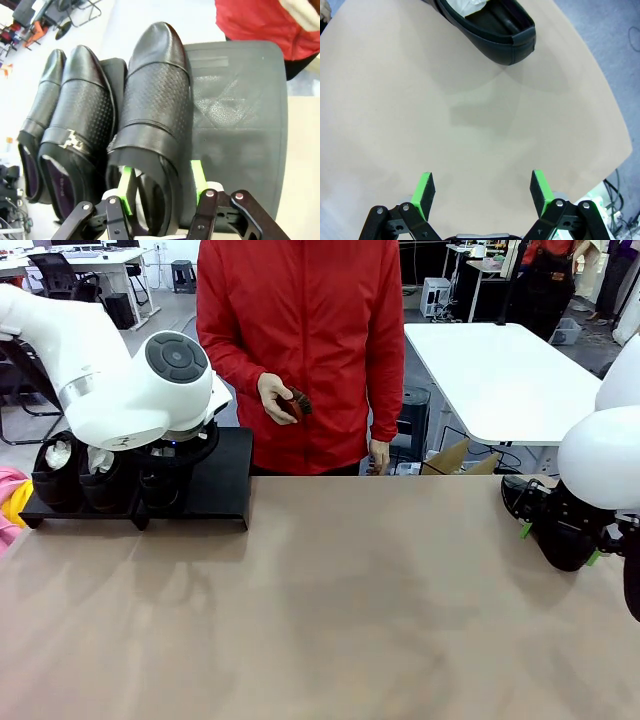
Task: Organize the shoes by placing them on the stand.
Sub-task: Place the Shoe from the middle of the table onto the Shoes Stand, then pick up one Shoe and place it in the middle of the table.
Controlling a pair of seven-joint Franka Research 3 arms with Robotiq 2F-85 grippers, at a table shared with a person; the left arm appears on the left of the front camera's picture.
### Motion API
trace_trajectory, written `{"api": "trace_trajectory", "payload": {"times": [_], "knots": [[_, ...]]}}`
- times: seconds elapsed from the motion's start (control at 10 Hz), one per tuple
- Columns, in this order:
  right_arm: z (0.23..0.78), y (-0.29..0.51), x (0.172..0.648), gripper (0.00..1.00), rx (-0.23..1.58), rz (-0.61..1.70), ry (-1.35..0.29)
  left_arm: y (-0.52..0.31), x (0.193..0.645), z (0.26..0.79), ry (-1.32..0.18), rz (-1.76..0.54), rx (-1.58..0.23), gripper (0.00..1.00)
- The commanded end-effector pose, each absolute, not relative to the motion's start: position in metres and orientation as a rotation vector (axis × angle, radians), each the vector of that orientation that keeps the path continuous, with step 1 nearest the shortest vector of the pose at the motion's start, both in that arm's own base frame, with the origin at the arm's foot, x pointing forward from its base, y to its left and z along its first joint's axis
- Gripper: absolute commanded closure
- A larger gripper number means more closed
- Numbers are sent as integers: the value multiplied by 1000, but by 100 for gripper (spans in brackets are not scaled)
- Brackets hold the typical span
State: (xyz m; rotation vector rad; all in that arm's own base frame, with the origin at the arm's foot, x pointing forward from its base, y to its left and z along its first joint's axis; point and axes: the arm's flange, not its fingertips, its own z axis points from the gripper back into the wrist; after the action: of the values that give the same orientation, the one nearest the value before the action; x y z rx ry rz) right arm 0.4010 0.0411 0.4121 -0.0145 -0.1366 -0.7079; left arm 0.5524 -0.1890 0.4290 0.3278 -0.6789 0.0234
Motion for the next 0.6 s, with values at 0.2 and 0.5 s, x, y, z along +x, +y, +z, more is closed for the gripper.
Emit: {"api": "trace_trajectory", "payload": {"times": [0.2, 0.5], "knots": [[414, 39, 400, 0, -16, -695, -143, -188, 558, 419, -660, 7, 326, 43], [414, 39, 400, 0, -16, -695, -143, -188, 558, 419, -660, 7, 326, 43]]}}
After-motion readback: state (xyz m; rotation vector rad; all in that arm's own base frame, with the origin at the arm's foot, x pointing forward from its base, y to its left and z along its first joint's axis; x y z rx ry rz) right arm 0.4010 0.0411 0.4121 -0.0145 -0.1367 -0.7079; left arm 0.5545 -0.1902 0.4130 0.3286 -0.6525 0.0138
